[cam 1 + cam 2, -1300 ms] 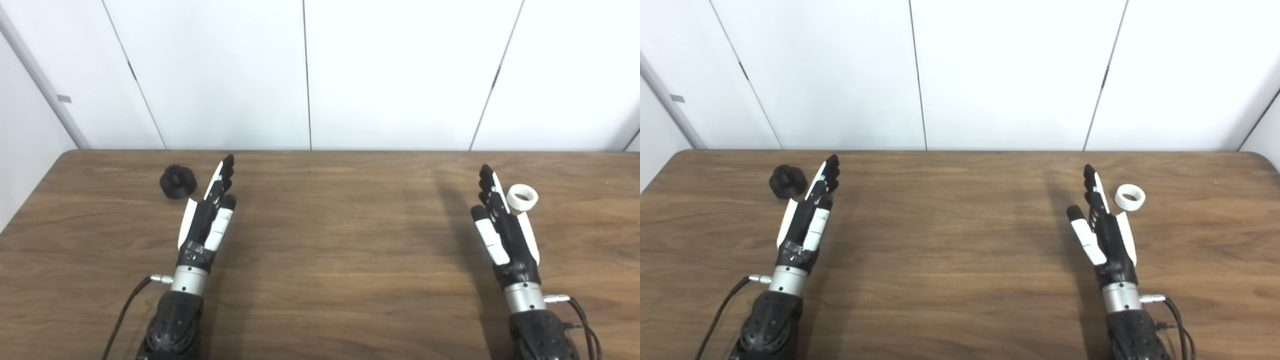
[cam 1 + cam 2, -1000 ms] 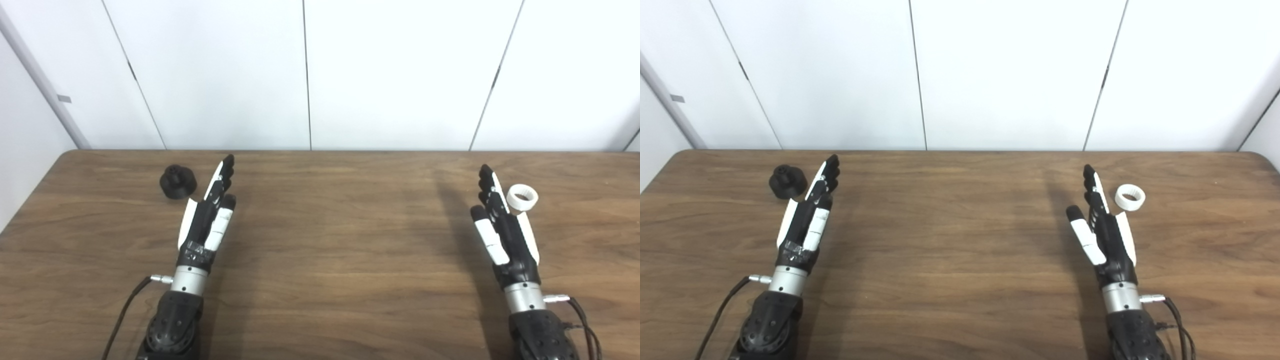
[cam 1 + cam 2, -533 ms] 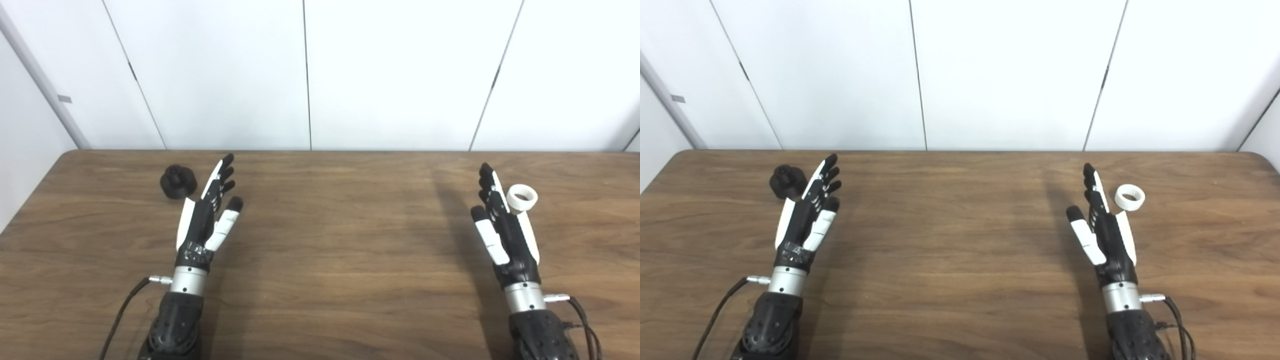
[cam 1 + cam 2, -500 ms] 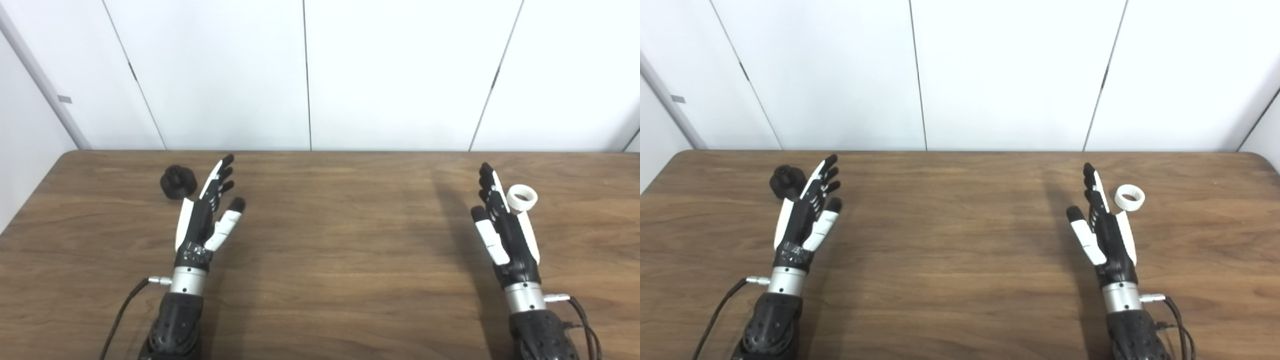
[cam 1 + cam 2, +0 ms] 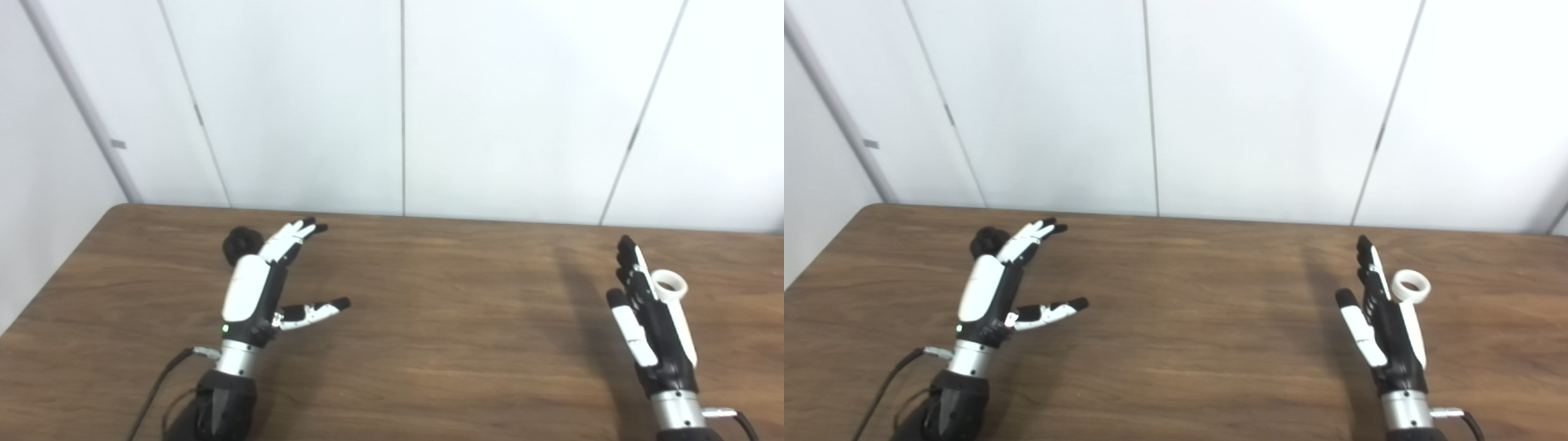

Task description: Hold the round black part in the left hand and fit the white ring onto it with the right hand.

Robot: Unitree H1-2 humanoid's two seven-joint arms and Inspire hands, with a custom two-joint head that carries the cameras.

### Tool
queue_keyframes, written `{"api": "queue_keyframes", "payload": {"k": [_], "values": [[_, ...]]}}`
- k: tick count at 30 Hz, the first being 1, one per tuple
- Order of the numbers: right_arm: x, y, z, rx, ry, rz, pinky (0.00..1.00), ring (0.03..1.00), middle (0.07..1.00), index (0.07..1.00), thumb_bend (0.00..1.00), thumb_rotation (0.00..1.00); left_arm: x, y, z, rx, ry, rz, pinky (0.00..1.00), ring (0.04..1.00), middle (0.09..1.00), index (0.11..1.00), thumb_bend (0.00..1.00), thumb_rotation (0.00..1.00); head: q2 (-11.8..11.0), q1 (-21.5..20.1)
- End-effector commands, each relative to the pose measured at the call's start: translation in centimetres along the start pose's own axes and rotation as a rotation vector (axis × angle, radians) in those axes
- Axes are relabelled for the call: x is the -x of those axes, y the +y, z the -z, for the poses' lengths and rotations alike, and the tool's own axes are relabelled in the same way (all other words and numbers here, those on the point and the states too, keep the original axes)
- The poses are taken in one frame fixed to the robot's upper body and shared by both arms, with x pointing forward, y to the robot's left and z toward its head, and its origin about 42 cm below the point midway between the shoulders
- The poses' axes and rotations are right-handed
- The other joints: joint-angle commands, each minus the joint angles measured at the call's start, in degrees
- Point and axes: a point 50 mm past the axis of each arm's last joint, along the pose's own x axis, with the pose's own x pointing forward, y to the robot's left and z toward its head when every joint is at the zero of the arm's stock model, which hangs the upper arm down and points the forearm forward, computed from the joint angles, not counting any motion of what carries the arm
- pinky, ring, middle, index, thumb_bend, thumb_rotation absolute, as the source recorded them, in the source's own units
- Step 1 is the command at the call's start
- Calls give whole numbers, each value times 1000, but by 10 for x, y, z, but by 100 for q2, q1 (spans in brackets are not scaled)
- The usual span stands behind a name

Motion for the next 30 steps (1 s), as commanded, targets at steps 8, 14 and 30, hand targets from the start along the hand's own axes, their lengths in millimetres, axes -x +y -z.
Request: {"api": "queue_keyframes", "payload": {"k": [8, 14, 30], "values": [[36, -2, 36, 12, 115, -14, 1000, 1000, 1000, 1000, 507, 886, -11, 3, 7, -276, -132, -141, 950, 942, 898, 820, 922, 268, -83, 220], [37, -3, 38, 13, 118, -22, 1000, 1000, 1000, 1000, 529, 891, -19, 11, 15, -412, -127, -168, 1000, 971, 929, 868, 912, 298, -188, 345], [40, -4, 42, -8, 114, -20, 1000, 1000, 1000, 1000, 511, 879, -42, 30, 55, -475, 197, -224, 1000, 1000, 1000, 1000, 1000, 394, -262, 577]]}}
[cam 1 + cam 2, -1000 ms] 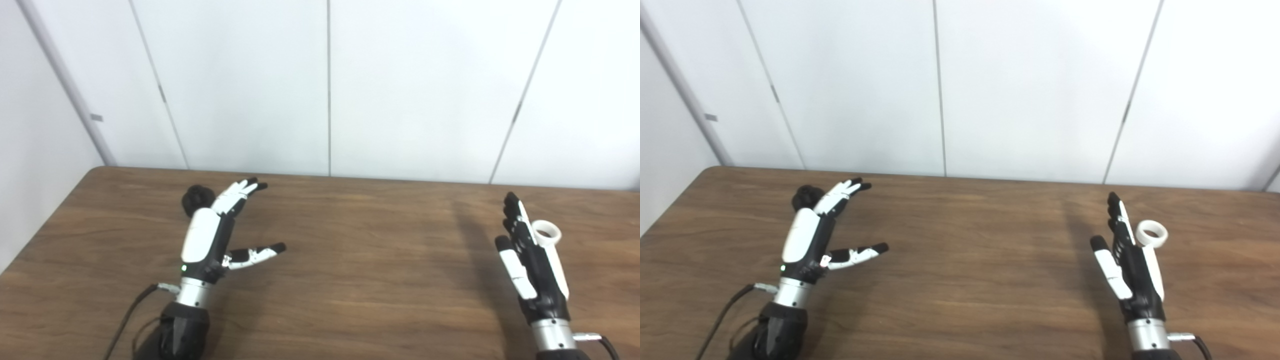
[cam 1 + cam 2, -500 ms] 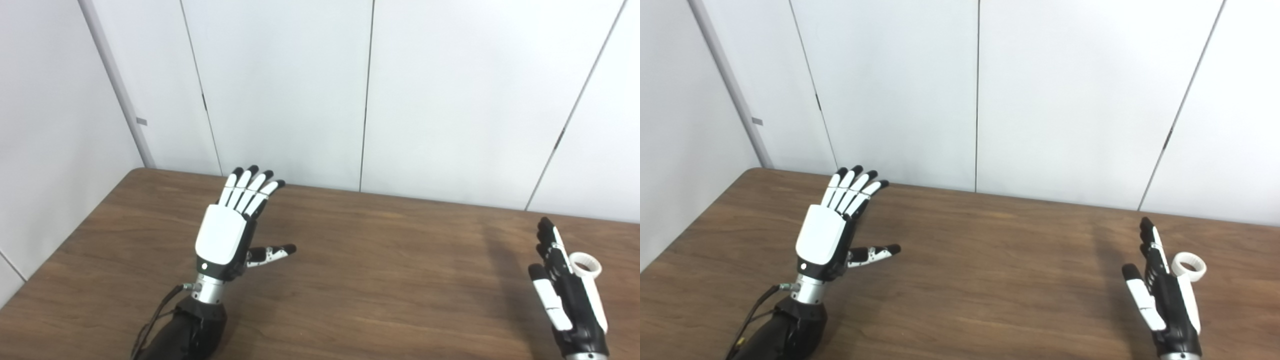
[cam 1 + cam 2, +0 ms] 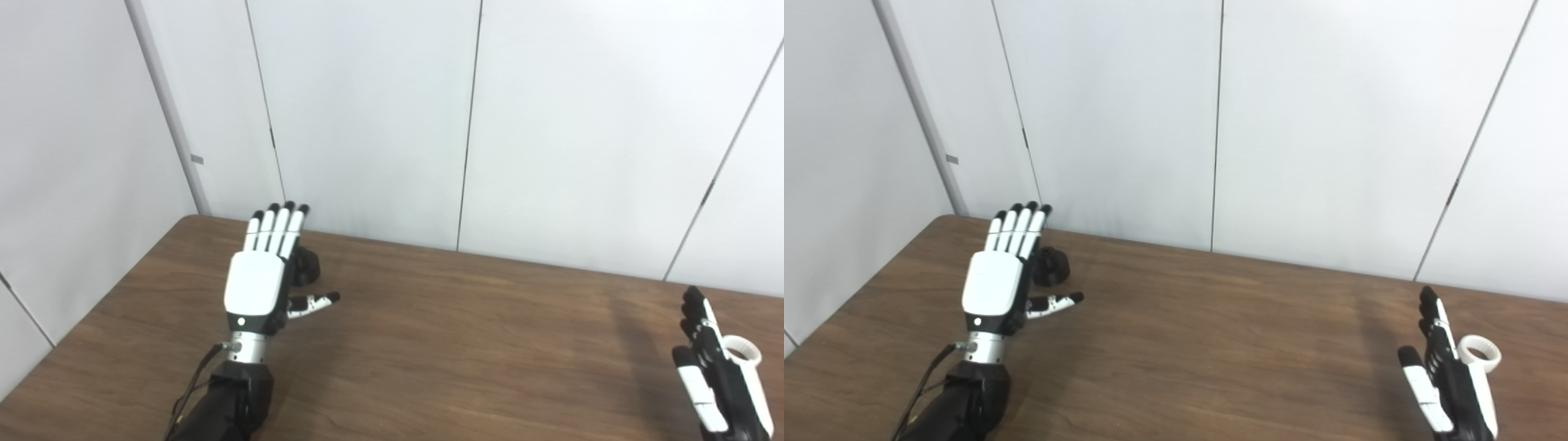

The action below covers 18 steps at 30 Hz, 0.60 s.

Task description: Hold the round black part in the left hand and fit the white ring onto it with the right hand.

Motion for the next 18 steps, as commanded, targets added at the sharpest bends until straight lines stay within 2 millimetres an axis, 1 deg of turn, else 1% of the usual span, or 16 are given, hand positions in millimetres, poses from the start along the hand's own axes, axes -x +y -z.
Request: {"api": "queue_keyframes", "payload": {"k": [1, 4, 6, 8, 15, 18], "values": [[46, 6, 37, -12, 156, -10, 1000, 1000, 1000, 1000, 506, 880, -22, 6, 6, 19, 50, -26, 1000, 1000, 1000, 1000, 1000, 396, 0, 21], [46, 5, 37, -9, 165, -8, 1000, 1000, 1000, 1000, 540, 888, -31, 8, 15, 58, 130, 19, 1000, 1000, 1000, 1000, 1000, 416, 12, 47], [45, 5, 37, -10, 164, -8, 1000, 1000, 1000, 1000, 537, 887, -36, 10, 23, 107, 202, 54, 1000, 1000, 1000, 1000, 1000, 427, 8, 64], [46, 4, 37, -6, 158, -8, 1000, 1000, 1000, 1000, 534, 883, -40, 12, 32, 151, 262, 91, 1000, 1000, 1000, 1000, 1000, 415, 14, 73], [47, 2, 36, -16, 159, -11, 1000, 1000, 1000, 1000, 518, 869, -46, 15, 55, 178, 330, 205, 1000, 1000, 1000, 1000, 1000, 436, 50, 114], [47, 2, 36, -16, 159, -10, 1000, 1000, 1000, 1000, 519, 872, -49, 17, 62, 189, 345, 249, 1000, 1000, 1000, 1000, 1000, 460, 68, 132]]}}
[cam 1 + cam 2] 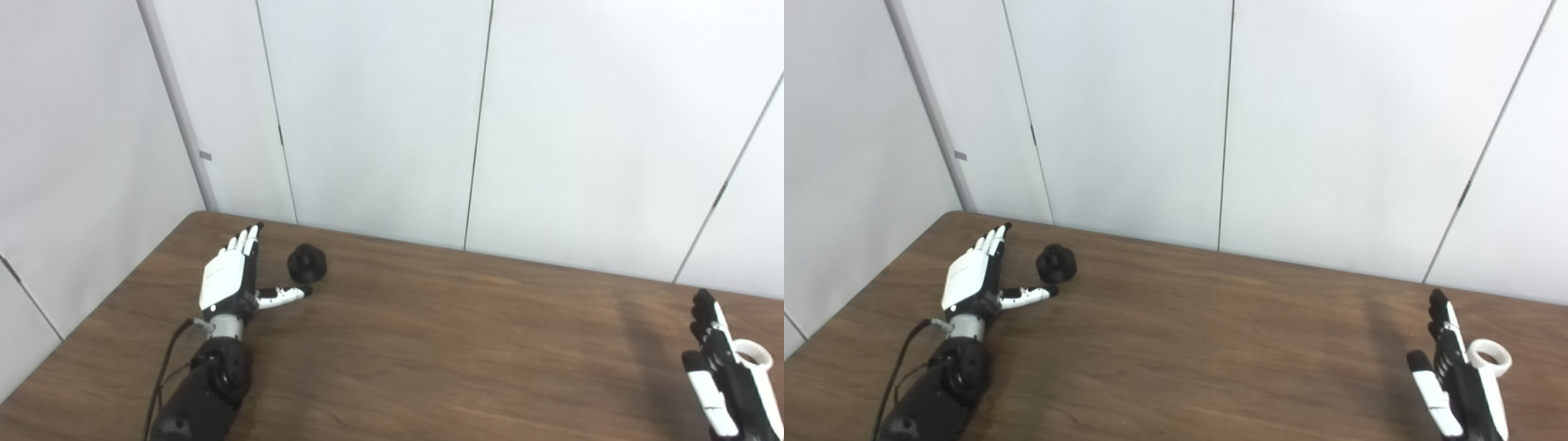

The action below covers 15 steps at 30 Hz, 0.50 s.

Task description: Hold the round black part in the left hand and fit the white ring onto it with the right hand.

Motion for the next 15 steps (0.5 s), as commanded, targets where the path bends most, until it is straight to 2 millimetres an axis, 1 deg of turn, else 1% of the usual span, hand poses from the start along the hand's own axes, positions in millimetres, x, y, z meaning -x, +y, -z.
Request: {"api": "queue_keyframes", "payload": {"k": [1, 3, 5, 6, 7, 10, 13, 15], "values": [[47, 4, 36, -18, 158, -8, 1000, 1000, 1000, 1000, 520, 866, -25, 27, -11, 3, -36, -43, 1000, 1000, 1000, 1000, 1000, 469, 7, 1], [47, 3, 36, -20, 157, -8, 1000, 1000, 1000, 1000, 505, 861, -28, 31, -9, 5, -40, -13, 987, 1000, 1000, 1000, 1000, 477, 24, 35], [47, 3, 35, -21, 155, -8, 1000, 1000, 1000, 1000, 499, 858, -30, 36, -7, 14, -41, 30, 998, 1000, 1000, 1000, 1000, 463, 24, 35], [47, 3, 34, -22, 154, -10, 1000, 1000, 1000, 1000, 499, 857, -31, 38, -6, 7, -40, 60, 999, 1000, 1000, 1000, 1000, 462, 62, 79], [47, 3, 33, -22, 155, -10, 1000, 1000, 1000, 1000, 494, 855, -32, 41, -4, -4, -41, 88, 1000, 1000, 1000, 1000, 1000, 475, 69, 86], [47, 3, 31, -26, 158, -8, 1000, 1000, 1000, 1000, 503, 855, -36, 50, -1, -38, -42, 149, 972, 1000, 1000, 1000, 1000, 481, 110, 106], [47, 4, 30, -26, 158, -8, 1000, 1000, 1000, 1000, 513, 856, -40, 59, 4, -77, -41, 206, 945, 1000, 1000, 1000, 1000, 466, 147, 107], [47, 4, 29, -24, 159, -12, 1000, 1000, 1000, 1000, 521, 865, -43, 67, 7, -114, -44, 246, 975, 1000, 1000, 999, 1000, 466, 158, 110]]}}
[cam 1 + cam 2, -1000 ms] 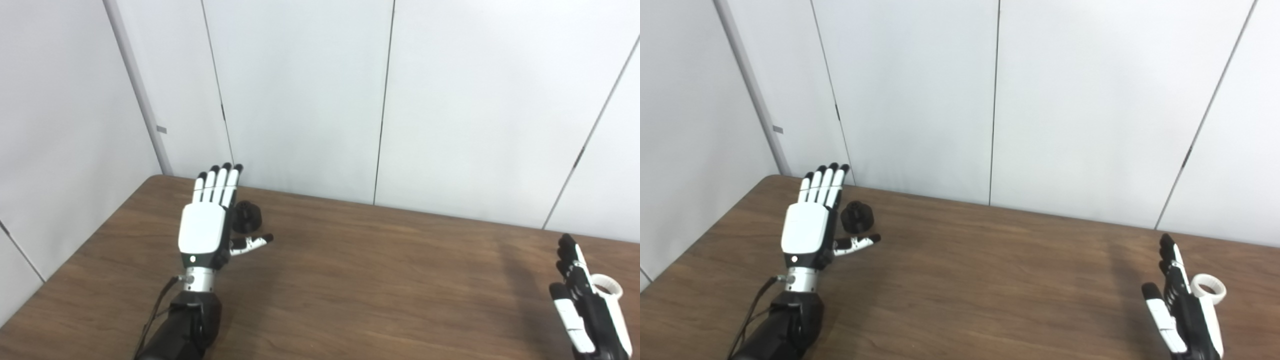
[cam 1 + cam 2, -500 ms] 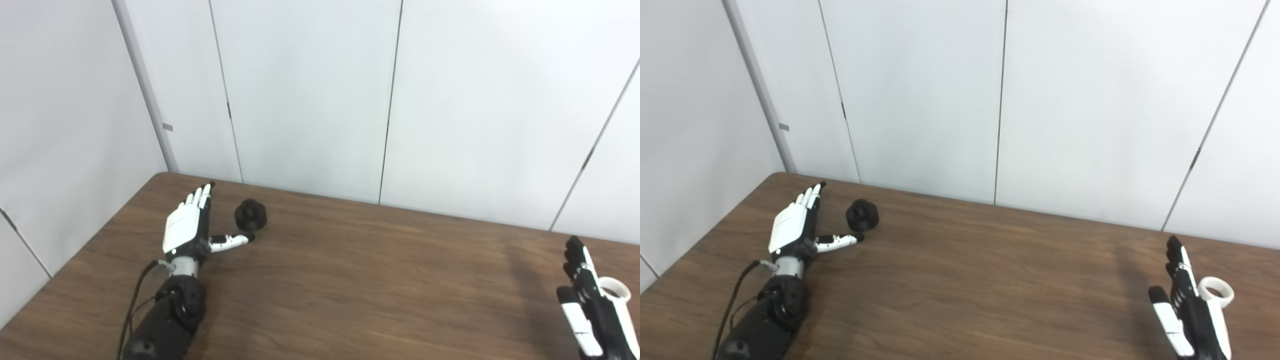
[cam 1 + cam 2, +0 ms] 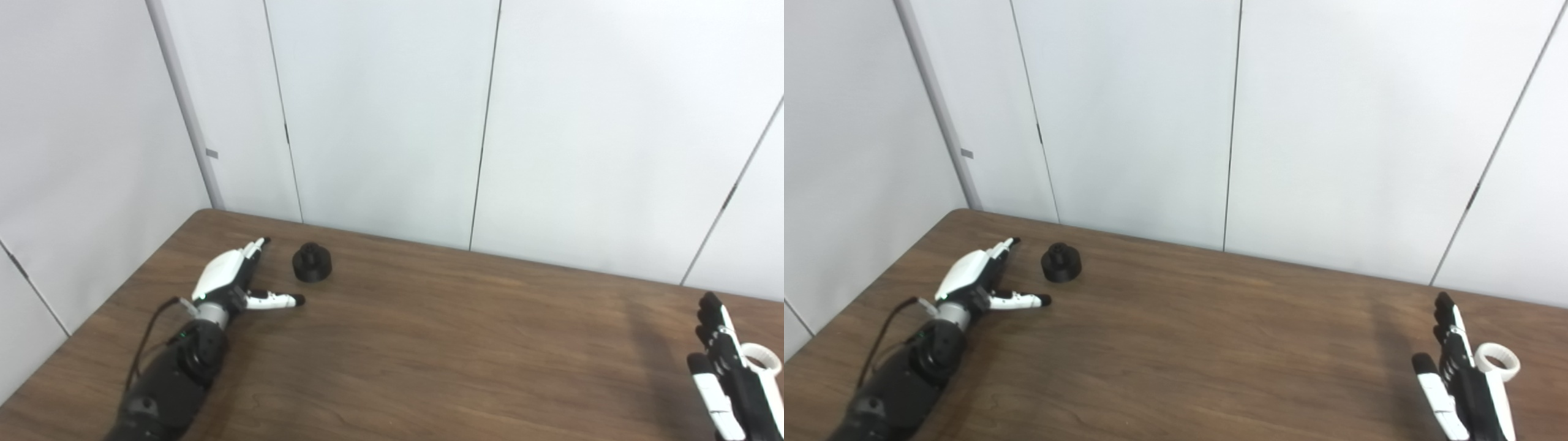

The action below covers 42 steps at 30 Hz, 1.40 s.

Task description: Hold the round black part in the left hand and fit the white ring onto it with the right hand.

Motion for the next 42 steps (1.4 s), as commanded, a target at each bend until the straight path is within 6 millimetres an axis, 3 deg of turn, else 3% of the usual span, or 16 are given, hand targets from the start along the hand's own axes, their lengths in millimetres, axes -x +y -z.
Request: {"api": "queue_keyframes", "payload": {"k": [1, 8, 19, 42], "values": [[46, 5, 31, -13, 155, -8, 1000, 1000, 1000, 1000, 525, 867, -12, 40, -7, -42, -45, -35, 982, 1000, 1000, 993, 1000, 461, 33, 5], [46, 5, 31, -13, 148, -7, 1000, 1000, 1000, 1000, 504, 859, -15, 53, -6, -40, -54, 9, 987, 1000, 1000, 891, 1000, 430, 62, 15], [47, 5, 26, -6, 151, -1, 1000, 1000, 1000, 1000, 513, 856, -23, 45, -7, -64, -67, 54, 1000, 1000, 997, 816, 1000, 409, 139, -49], [50, 5, 16, 36, 137, -1, 1000, 1000, 997, 1000, 517, 868, -41, 6, -29, -16, -85, 97, 1000, 1000, 989, 815, 1000, 421, 174, -157]]}}
